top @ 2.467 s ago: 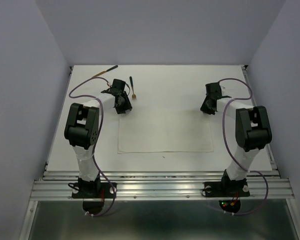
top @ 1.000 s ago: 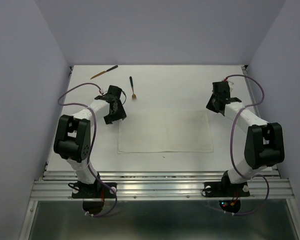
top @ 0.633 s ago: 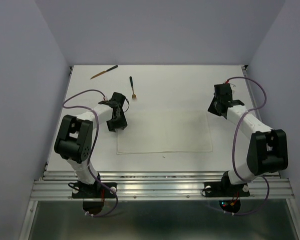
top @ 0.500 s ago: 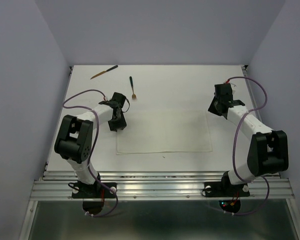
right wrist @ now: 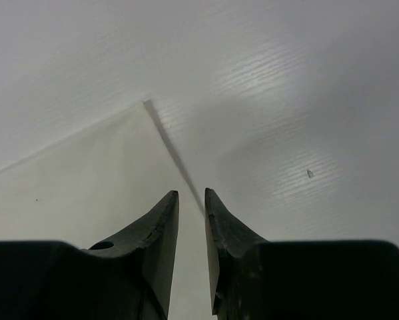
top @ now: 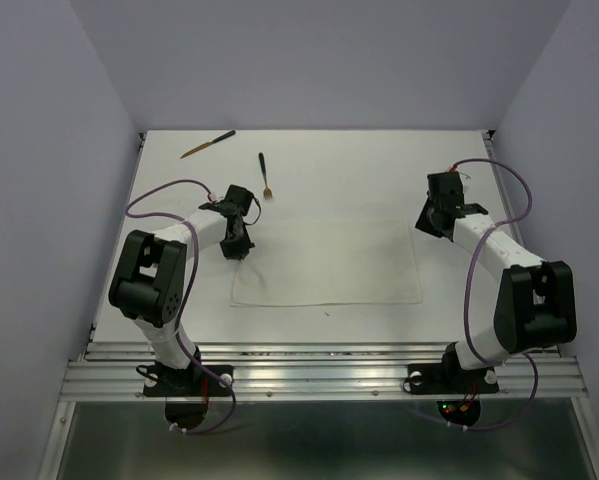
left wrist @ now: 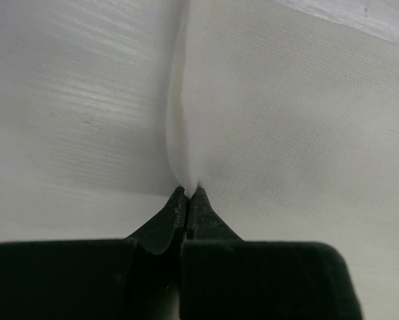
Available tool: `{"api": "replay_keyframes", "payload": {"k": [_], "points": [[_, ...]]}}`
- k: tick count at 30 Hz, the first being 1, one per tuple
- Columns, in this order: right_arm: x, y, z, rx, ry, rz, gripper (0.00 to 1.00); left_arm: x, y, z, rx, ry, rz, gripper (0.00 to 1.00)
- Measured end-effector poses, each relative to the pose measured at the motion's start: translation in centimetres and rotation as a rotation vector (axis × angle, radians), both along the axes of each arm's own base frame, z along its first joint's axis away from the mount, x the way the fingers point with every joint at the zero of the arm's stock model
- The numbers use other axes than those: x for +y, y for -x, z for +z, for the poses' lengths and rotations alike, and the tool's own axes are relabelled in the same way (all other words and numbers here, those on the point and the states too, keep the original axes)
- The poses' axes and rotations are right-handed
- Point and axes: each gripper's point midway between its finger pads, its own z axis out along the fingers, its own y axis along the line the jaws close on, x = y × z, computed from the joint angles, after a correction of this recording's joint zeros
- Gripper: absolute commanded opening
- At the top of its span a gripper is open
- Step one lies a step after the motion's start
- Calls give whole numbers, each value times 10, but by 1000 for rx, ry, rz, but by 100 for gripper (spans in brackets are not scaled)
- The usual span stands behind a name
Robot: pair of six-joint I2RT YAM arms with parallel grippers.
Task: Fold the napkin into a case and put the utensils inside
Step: Fold the rectangle-folded napkin at the center of the board.
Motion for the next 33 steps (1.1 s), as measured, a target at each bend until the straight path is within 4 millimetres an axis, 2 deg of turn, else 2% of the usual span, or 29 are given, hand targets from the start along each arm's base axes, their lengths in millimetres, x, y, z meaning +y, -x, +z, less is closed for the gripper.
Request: {"api": "replay_keyframes", "payload": {"k": [6, 9, 16, 21, 25, 33], "points": [[4, 18, -22, 67, -23, 22, 22, 9, 8, 4, 21, -46, 1, 0], [10, 28, -35, 99, -55, 39, 19, 14, 11, 15, 26, -69, -16, 0], [22, 42, -61, 176, -112, 69, 11, 9, -13, 66, -80, -61, -62, 0], [37, 48, -79, 215, -156, 108, 11, 0, -20, 89, -118, -31, -95, 0], [50, 46, -79, 190, -171, 139, 11, -17, -20, 102, -134, -7, -136, 0], [68, 41, -79, 135, -231, 148, 10, -90, -17, 129, -179, 72, -298, 0]]}}
